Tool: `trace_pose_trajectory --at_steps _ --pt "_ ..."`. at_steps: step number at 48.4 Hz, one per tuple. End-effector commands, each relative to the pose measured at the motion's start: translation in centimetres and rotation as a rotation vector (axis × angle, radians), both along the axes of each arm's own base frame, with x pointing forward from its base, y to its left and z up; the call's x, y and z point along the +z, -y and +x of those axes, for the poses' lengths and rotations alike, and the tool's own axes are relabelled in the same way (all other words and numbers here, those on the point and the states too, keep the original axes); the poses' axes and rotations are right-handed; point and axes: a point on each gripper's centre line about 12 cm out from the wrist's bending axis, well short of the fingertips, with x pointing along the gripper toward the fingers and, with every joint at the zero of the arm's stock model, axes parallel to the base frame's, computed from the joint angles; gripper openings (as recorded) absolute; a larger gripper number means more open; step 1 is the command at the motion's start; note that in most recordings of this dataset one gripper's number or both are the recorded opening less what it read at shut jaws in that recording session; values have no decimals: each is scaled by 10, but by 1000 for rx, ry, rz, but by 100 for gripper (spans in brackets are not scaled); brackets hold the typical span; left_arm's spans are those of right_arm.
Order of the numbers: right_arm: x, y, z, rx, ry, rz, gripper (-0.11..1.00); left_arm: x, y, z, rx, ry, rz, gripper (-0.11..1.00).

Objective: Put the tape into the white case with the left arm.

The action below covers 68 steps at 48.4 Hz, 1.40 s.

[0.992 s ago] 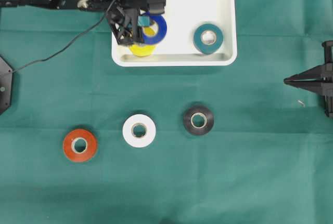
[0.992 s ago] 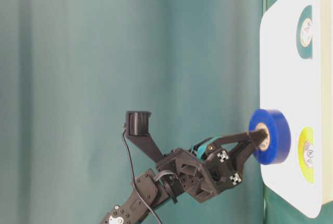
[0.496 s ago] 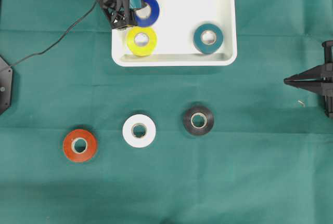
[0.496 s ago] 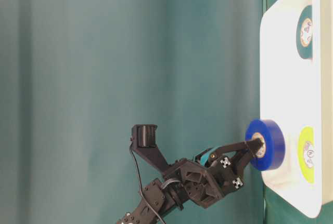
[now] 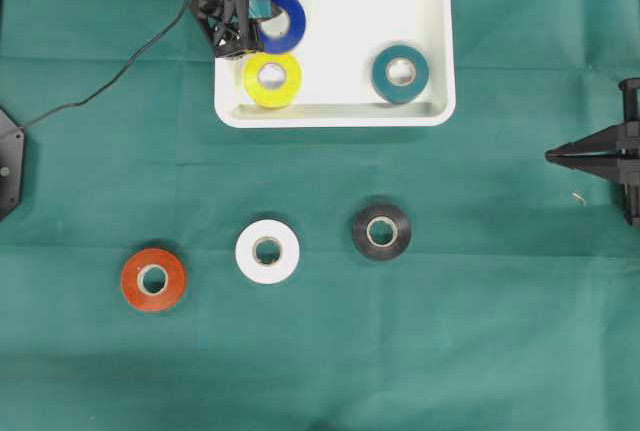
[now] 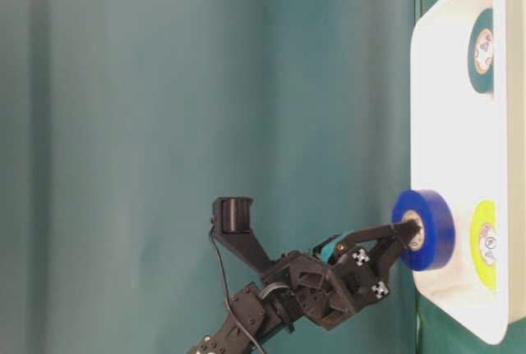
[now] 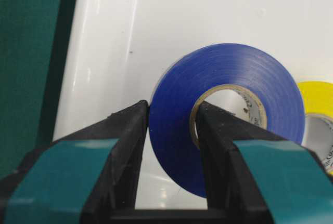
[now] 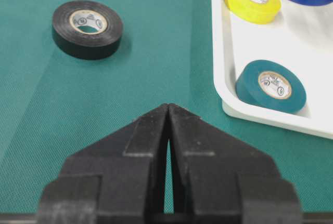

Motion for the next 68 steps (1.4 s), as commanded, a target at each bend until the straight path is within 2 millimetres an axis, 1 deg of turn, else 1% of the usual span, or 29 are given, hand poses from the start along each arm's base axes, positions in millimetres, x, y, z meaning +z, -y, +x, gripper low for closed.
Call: trace_pose_trajectory --at_steps 1,7,10,12,14,23,33,40,48,55,61,68 --pt "4 0 2 1 15 0 -9 7 -3 1 7 24 10 33" --pt "4 0 2 1 15 0 -9 6 -2 -1 7 20 8 71" --pt "4 0 2 1 14 0 -9 7 -1 -3 7 21 9 87" --pt "4 0 2 1 14 2 -9 8 0 -5 7 21 9 94" --pt "4 0 2 1 15 0 -9 9 1 -7 7 23 9 99" --pt "4 0 2 1 14 0 -9 16 7 -16 7 35 13 98" --pt "4 0 2 1 14 0 -9 33 23 -28 -17 69 29 98" --pt "4 0 2 1 15 0 -9 44 46 -39 -59 95 39 98" --pt "4 0 2 1 15 0 -9 52 75 -55 -121 121 42 98" --pt "4 0 2 1 15 0 -9 61 101 -70 -166 195 50 98" --pt "4 0 2 1 15 0 -9 67 116 -84 -184 281 54 98" --pt "4 0 2 1 15 0 -9 71 129 -104 -194 356 53 98"
